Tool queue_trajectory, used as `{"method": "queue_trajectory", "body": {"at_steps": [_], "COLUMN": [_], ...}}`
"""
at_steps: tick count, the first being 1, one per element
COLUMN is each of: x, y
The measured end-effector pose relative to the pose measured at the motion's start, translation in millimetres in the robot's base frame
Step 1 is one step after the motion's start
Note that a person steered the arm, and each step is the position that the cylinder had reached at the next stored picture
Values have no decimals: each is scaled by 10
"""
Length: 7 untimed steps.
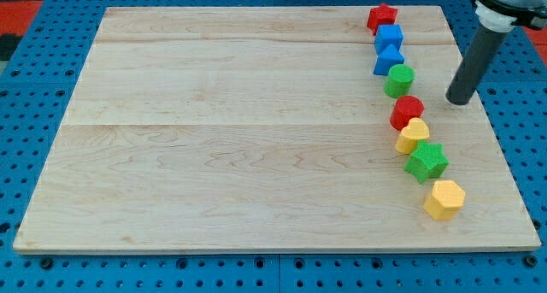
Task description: Slide the red star to the top center
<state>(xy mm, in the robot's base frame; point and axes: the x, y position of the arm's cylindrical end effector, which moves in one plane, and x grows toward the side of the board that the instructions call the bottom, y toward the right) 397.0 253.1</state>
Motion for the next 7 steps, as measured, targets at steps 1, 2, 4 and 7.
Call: {"method": "queue_trajectory", "body": {"at_steps": [1, 2, 4, 7], "x": [-21, -21, -493, -1311], "y": [0, 0, -9, 16]}}
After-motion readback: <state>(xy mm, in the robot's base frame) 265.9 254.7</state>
